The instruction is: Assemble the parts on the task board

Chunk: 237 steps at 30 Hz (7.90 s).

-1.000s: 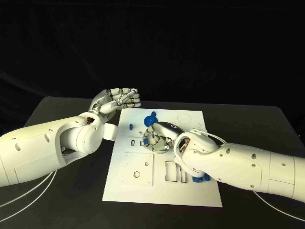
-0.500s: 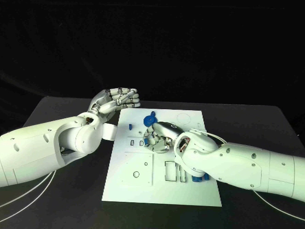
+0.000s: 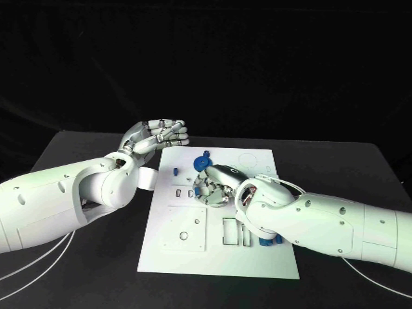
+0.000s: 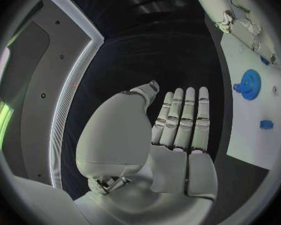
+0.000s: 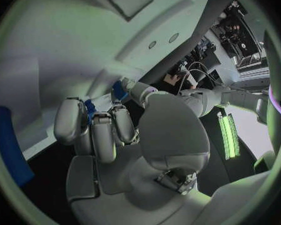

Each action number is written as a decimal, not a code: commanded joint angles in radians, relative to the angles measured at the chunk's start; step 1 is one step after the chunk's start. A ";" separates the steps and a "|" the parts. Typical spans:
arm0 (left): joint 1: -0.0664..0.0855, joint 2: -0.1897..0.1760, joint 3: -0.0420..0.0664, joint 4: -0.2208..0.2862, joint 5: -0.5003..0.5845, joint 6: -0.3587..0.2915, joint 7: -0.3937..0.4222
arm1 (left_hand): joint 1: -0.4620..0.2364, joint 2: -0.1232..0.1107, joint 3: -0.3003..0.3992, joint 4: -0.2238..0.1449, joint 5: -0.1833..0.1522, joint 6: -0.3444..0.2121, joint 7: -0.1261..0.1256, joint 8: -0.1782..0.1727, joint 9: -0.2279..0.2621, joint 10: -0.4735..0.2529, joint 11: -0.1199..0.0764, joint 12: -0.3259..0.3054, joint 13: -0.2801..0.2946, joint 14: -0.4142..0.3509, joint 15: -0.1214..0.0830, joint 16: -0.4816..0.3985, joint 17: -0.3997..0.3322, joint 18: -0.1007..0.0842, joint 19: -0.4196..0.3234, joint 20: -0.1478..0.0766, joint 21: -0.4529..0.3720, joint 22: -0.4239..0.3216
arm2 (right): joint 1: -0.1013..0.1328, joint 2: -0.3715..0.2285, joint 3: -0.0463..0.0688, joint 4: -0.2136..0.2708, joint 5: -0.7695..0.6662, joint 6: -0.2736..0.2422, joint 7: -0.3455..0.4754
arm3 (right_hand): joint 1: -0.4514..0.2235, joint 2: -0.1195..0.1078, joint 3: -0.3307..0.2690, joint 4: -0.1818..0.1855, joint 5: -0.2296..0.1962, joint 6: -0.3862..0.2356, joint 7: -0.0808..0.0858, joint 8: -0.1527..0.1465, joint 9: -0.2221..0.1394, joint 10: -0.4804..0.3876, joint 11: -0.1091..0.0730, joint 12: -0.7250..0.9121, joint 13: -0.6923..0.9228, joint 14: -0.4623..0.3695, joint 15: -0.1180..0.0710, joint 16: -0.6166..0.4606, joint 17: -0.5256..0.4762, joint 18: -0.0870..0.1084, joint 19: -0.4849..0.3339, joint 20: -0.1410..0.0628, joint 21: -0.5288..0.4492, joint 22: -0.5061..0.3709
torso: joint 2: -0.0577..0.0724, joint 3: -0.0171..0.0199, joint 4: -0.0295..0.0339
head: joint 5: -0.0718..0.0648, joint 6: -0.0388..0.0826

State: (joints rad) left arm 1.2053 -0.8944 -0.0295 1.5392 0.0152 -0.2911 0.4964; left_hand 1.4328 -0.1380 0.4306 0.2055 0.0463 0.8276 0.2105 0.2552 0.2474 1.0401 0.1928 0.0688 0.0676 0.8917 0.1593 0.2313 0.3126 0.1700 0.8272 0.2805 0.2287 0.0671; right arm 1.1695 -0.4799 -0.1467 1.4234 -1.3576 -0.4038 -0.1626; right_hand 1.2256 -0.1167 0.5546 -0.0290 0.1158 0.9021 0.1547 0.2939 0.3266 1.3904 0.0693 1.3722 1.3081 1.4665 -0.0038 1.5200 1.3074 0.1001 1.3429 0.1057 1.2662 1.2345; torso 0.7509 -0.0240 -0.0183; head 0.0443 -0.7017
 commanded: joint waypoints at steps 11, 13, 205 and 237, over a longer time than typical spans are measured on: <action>0.001 0.002 0.001 0.001 0.002 0.024 -0.002 | -0.013 -0.001 0.007 -0.001 0.004 -0.009 0.047 -0.004 0.002 0.000 0.004 -0.002 0.000 0.004 0.001 -0.006 -0.001 0.012 -0.008 0.000 -0.005 0.000 | -0.005 0.000 -0.003 -0.004 -0.011 0.024 -0.003 | -0.016 -0.022 -0.020 0.002 0.003 -0.041 0.013 -0.026 -0.009 -0.024 0.010 -0.020 -0.012 0.069 0.008 -0.004 0.101 -0.011 -0.006 0.002 -0.013 -0.007 | 0.000 0.0000 0.0006 | -0.003 -0.001; 0.001 0.002 0.001 0.001 0.002 0.025 -0.003 | -0.013 -0.001 0.007 -0.001 0.004 -0.009 0.047 -0.004 0.002 0.000 0.004 -0.002 0.000 0.004 0.001 -0.006 -0.001 0.012 -0.008 0.000 -0.005 0.000 | -0.005 0.000 -0.003 -0.004 -0.011 0.024 -0.002 | -0.016 -0.022 -0.020 0.001 0.003 -0.042 0.013 -0.027 -0.009 -0.024 0.011 -0.019 -0.012 0.069 0.008 -0.005 0.101 -0.011 -0.006 0.003 -0.013 -0.007 | 0.000 0.0002 0.0008 | -0.002 -0.001; 0.170 0.273 -0.126 -0.235 -0.727 0.556 -1.034 | -0.325 0.010 0.544 -0.207 0.125 -0.077 -0.113 0.538 0.442 0.199 -0.176 1.122 0.925 0.668 -0.206 1.315 1.225 -0.112 0.610 -0.223 1.219 1.229 | 0.189 -0.388 0.018 0.010 0.828 0.098 0.365 | -0.059 0.002 -0.150 0.076 0.105 -0.121 0.022 0.025 0.026 -0.054 0.021 -0.033 -0.032 0.057 0.018 -0.025 0.056 0.005 -0.043 0.014 -0.097 -0.055 | -0.061 0.0208 -0.0109 | 0.019 -0.071; 0.127 0.235 -0.110 -0.170 -1.039 0.514 -1.039 | -0.368 -0.020 0.553 -0.238 0.311 -0.043 -0.131 0.558 0.469 0.229 -0.193 1.130 0.928 0.669 -0.222 1.316 1.225 -0.113 0.615 -0.237 1.224 1.237 | 0.178 -0.392 0.016 0.004 0.815 0.105 0.388 | -0.049 -0.003 -0.150 0.073 0.108 -0.127 0.022 0.031 0.028 -0.079 0.020 -0.058 -0.061 0.044 0.018 -0.045 0.008 0.016 -0.076 0.013 -0.146 -0.099 | -0.059 0.0209 -0.0147 | 0.024 -0.078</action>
State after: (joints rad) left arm 1.3328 -0.6621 -0.1397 1.3692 -0.9832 0.1938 -0.5326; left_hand 1.0706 -0.1633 0.7917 0.1641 0.3556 0.7698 0.0906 0.8108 0.7151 1.2674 0.0019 1.2025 0.9958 1.4652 -0.0572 1.5508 1.3074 0.0690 1.4383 0.0484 1.4455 1.3036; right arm 1.3482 -0.8723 -0.1303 1.4276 -0.5246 -0.3186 0.2075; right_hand 1.1673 -0.1225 0.4059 0.0430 0.2206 0.7826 0.1747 0.3209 0.3535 1.3180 0.0909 1.3179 1.2469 1.4667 0.0175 1.4791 1.3080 0.0999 1.2723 0.1185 1.1217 1.1352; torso 0.6911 -0.0039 -0.0322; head 0.0679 -0.7791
